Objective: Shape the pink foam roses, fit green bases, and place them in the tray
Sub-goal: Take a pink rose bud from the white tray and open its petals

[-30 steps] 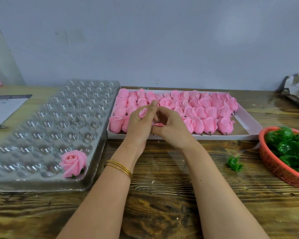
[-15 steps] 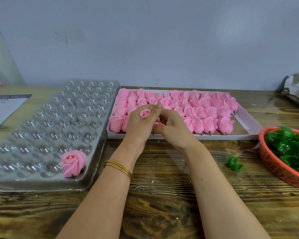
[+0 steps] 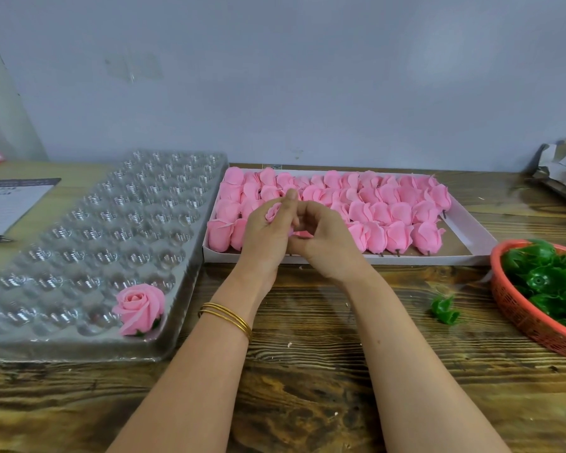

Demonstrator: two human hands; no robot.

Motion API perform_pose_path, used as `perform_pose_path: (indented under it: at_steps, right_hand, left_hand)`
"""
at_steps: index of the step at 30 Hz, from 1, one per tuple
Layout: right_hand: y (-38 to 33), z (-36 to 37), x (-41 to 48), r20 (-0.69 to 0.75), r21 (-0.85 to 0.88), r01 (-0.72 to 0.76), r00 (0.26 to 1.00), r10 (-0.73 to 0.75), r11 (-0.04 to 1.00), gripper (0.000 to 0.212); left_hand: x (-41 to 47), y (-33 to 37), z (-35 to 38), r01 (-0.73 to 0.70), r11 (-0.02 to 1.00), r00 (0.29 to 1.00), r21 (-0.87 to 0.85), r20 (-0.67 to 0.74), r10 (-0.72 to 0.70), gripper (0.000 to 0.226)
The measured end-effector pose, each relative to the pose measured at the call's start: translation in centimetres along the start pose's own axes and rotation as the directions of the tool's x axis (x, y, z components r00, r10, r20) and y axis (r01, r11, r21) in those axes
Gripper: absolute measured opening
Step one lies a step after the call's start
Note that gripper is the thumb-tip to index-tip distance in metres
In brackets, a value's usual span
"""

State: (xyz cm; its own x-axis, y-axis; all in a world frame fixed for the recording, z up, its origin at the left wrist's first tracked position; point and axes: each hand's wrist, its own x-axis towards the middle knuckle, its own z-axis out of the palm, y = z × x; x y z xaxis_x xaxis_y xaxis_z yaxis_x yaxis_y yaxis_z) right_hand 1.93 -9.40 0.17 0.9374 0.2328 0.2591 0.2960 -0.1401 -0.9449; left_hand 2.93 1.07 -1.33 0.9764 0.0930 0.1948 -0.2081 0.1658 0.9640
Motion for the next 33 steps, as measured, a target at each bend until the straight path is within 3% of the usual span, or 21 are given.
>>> perform_pose_path:
  at_steps: [3,11,15,18,21,26,29,33]
  right_hand:
    - [0.0,-0.1,0.0,0.016,0.021,-0.005,1.0,0.005,1.0,0.035]
    - [-0.2,-0.2,-0.1,0.048,0.048,-0.03,0.998,0.028,0.998,0.035]
    - [-0.3,-0.1,0.1,-0.037,0.058,-0.06,0.997,0.062,0.997,0.039]
    - [-0.5,-0.4,0.2,-0.178,0.154,-0.079,0.978,0.107,0.985,0.038]
    - [-0.7,-0.3,0.3,-0.206,0.253,-0.058,0.972,0.113,0.966,0.03]
    - [-0.8,0.3,0.1,-0.196,0.151,-0.057,0.977,0.086,0.987,0.029]
    - [-0.9,0.3,0.1,-0.204,0.139,-0.05,0.976,0.078,0.989,0.018]
    - [-1.1,0.2,0.1,-0.192,0.133,-0.058,0.978,0.084,0.989,0.019]
  left_hand:
    - [-0.1,0.1,-0.1,-0.053,0.998,0.998,0.044,0.04,0.051,0.025]
    - [-0.4,0.5,0.1,-0.092,0.991,0.995,0.093,0.053,0.087,0.039]
    - [-0.6,0.8,0.3,-0.105,0.988,0.994,0.11,0.014,0.104,0.024]
    - [-0.7,1.0,0.3,-0.154,0.975,0.988,0.158,-0.004,0.156,0.036]
    - [-0.8,1.0,0.4,-0.175,0.953,0.983,0.246,-0.01,0.183,0.036]
    - [-0.8,0.6,0.6,-0.161,0.957,0.987,0.241,0.02,0.161,0.028]
    - [-0.6,0.3,0.5,-0.176,0.952,0.984,0.248,0.016,0.178,0.032]
    - [-0.5,0.1,0.4,-0.174,0.949,0.984,0.264,0.017,0.176,0.029]
